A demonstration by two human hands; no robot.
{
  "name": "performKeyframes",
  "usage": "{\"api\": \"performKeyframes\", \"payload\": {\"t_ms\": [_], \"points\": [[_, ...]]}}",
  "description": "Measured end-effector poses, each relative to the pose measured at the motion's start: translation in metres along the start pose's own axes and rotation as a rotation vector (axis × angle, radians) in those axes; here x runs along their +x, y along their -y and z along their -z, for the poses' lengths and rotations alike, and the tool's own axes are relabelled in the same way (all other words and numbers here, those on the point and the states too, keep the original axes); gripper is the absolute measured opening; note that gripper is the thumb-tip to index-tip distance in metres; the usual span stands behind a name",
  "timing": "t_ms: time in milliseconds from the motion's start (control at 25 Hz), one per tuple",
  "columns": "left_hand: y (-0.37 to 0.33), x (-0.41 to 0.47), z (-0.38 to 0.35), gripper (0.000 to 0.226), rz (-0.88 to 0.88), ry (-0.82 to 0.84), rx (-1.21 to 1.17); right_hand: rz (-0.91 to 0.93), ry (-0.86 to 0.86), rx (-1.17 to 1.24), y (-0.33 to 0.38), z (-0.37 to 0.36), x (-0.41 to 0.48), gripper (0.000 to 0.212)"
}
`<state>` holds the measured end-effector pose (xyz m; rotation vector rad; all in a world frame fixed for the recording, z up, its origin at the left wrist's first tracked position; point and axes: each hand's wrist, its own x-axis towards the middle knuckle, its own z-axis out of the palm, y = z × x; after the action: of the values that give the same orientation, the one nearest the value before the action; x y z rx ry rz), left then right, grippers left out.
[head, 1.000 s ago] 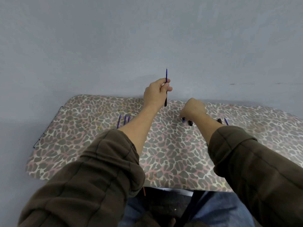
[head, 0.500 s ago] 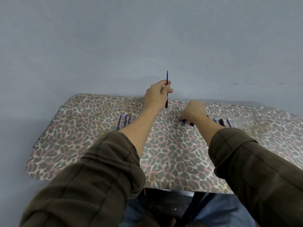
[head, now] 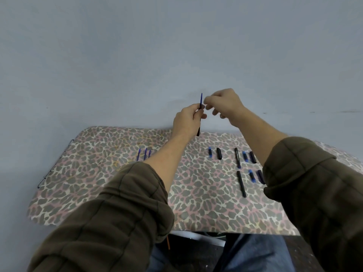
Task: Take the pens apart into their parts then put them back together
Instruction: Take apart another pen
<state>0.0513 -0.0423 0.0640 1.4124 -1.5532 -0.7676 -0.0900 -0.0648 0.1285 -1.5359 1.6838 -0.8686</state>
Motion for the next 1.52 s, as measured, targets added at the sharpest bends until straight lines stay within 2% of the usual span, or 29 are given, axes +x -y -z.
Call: {"api": "performKeyframes", "payload": {"t_ms": [200,440,600,720,920,1080,1200,1360,1520], "points": [[-0.025,-0.006,0.006,0.027,-0.057,-0.026,0.039,0.088,-0.01,0.007,0.014,0.013,-0.017,0.01],[-0.043,-0.014,0.004,0.027,-0.1,0.019,0.054,0.168,-0.039,0.033,0.017,0.034,-0.031,0.004],[-0.049,-0.018,0.001,0.029,-0.112,0.033,0.064,0.217,-0.169,0.165,0.036,0.055,-0.033,0.01],[-0.043,-0.018,0.003,0.017,-0.077,0.017,0.086,0.239,-0.293,0.24,0.047,0.072,-0.029,0.009],[-0.027,-0.015,0.003,0.02,0.061,0.025,0.113,0.088,-0.316,-0.008,0.018,0.065,-0.012,0.018],[-0.016,-0.012,-0.003,0.019,0.167,0.05,0.216,-0.114,-0.153,-0.268,-0.024,0.043,-0.004,0.019],[-0.006,-0.009,-0.008,0.023,0.268,0.091,0.284,-0.185,-0.056,-0.439,-0.054,0.024,-0.003,0.016],[0.013,-0.006,-0.021,0.035,0.42,0.105,0.35,-0.243,0.003,-0.483,-0.09,0.001,-0.002,0.014],[0.031,-0.005,-0.035,0.042,0.506,0.105,0.43,-0.28,-0.006,-0.538,-0.112,-0.008,0.0,0.033]]}}
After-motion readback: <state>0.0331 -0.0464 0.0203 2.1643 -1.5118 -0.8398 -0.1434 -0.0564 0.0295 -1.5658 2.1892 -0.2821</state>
